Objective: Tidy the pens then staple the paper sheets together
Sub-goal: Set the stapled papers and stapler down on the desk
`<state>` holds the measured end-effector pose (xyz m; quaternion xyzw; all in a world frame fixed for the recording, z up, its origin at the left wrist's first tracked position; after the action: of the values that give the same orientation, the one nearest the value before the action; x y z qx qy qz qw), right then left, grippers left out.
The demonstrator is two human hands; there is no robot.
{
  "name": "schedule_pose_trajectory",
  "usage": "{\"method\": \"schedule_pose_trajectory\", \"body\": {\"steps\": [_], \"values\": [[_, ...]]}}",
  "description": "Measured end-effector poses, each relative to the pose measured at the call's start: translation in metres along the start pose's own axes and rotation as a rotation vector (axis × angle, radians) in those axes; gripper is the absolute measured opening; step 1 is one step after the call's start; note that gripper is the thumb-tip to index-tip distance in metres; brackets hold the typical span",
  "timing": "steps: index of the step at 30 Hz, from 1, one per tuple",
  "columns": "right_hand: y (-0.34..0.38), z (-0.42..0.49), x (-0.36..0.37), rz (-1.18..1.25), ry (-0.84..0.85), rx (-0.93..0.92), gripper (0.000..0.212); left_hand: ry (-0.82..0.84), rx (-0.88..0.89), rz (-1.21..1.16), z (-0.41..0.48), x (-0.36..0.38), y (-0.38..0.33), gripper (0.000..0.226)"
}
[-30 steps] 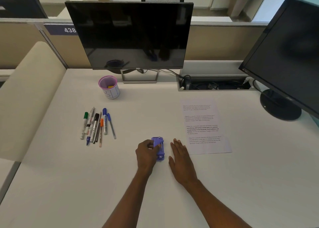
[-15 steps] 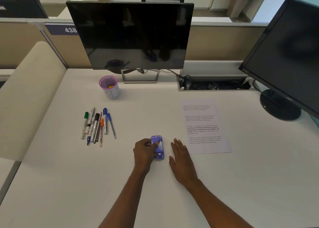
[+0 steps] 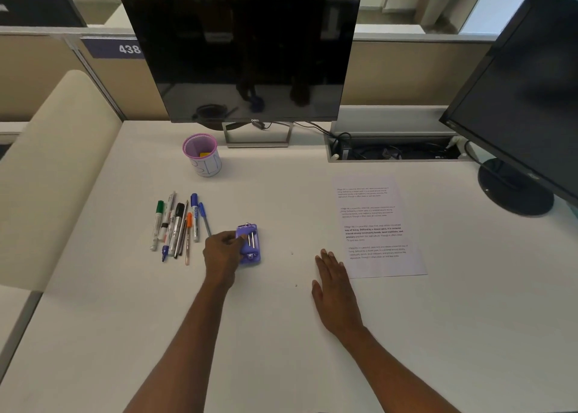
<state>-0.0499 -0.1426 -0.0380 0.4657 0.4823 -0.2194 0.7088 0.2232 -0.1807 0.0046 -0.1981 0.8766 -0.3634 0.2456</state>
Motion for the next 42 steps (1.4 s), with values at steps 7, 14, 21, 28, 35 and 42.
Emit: {"method": "schedule_pose_trajectory", "body": {"steps": [7,14,21,28,35,42], "values": [[0.002,0.001,-0.001,-0.001,-0.005,0.012,0.057,0.001,-0.026,0.017,0.023,-0.011,-0.007,0.007],[0.003,0.000,-0.002,0.000,-0.024,-0.001,0.056,0.055,0.026,0.045,0.025,-0.015,-0.010,0.012],[0.005,0.000,-0.004,-0.004,-0.025,-0.008,0.055,-0.203,0.378,0.210,-0.001,-0.016,0.000,0.031],[0.022,0.000,-0.007,-0.040,-0.049,0.004,0.050,-0.211,0.645,0.391,-0.044,0.005,0.045,0.046],[0.024,0.002,-0.013,0.062,-0.048,-0.023,0.044,0.010,0.606,0.612,-0.067,0.027,0.089,0.055],[0.031,0.004,-0.011,0.111,-0.008,-0.090,0.035,0.052,0.622,0.795,-0.056,0.034,0.106,0.059]]}}
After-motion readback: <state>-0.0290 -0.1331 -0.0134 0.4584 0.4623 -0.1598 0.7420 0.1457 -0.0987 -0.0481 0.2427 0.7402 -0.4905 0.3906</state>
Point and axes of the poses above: each hand's wrist, its own z-axis towards the middle knuckle, its own x-axis out of the palm, y = z × x, the point moved 1 cm from there along z, towards the middle knuckle, and after that the axes turned 14 degrees about -x, right-handed, at the moved point
